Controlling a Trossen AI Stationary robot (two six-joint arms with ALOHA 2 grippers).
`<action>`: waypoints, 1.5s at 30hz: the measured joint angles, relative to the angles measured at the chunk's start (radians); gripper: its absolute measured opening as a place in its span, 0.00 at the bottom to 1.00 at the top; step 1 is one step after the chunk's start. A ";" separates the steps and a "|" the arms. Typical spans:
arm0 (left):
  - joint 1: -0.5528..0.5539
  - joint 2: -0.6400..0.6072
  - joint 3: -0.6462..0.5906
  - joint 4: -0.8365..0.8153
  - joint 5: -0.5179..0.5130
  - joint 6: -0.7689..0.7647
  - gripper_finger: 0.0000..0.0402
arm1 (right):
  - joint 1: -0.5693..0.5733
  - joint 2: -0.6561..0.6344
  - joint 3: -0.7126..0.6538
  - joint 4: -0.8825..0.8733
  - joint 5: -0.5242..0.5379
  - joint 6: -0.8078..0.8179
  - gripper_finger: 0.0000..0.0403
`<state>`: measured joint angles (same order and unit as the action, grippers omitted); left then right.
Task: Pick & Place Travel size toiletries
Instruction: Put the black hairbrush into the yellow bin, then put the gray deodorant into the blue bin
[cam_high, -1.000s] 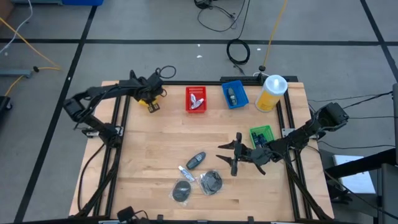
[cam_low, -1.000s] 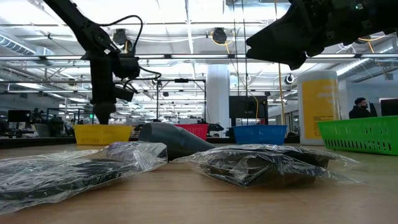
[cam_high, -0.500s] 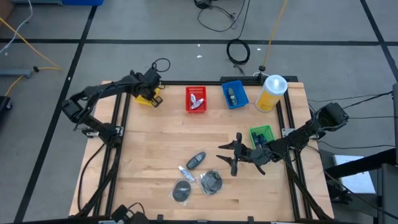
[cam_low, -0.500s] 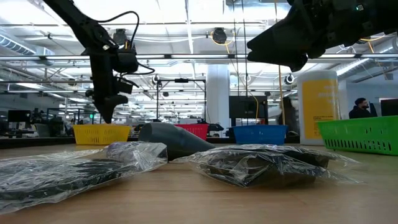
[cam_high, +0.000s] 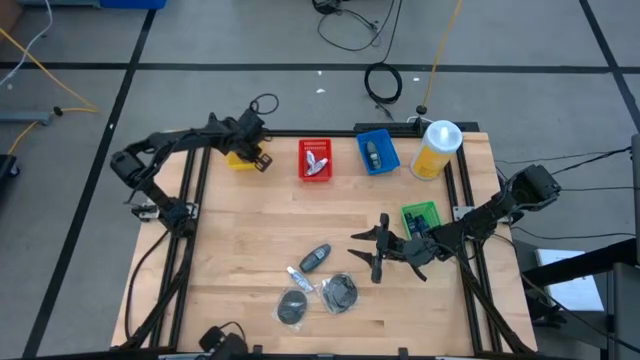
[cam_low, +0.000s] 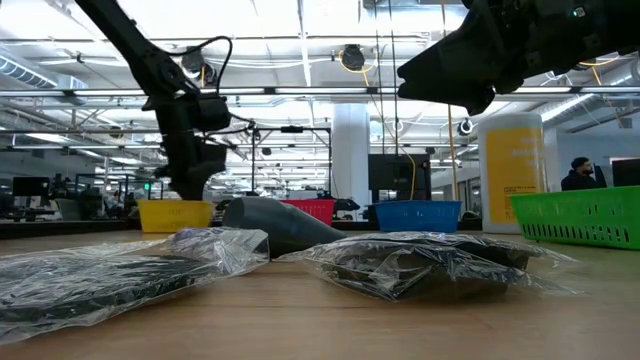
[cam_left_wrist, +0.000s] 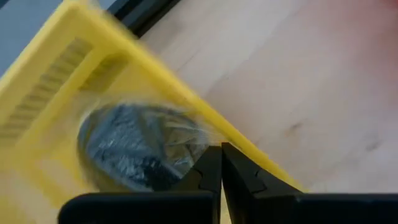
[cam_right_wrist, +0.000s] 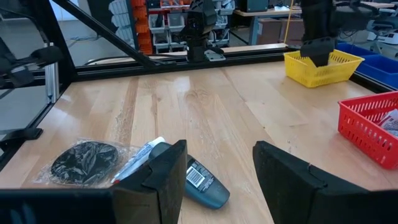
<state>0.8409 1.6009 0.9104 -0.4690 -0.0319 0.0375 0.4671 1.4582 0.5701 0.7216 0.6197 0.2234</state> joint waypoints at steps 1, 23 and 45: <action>-0.011 0.000 0.000 0.012 0.011 0.010 0.02 | 0.000 0.000 0.000 0.000 0.000 0.000 0.44; 0.068 -0.038 0.028 0.087 -0.071 0.028 0.01 | -0.002 0.000 0.000 0.013 0.004 0.005 0.44; -0.154 -0.072 0.029 0.215 -0.022 0.008 0.01 | -0.001 0.000 0.000 -0.041 0.004 0.034 0.44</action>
<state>0.6867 1.5290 0.9398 -0.2545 -0.0537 0.0458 0.4664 1.4585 0.5705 0.6802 0.6235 0.2578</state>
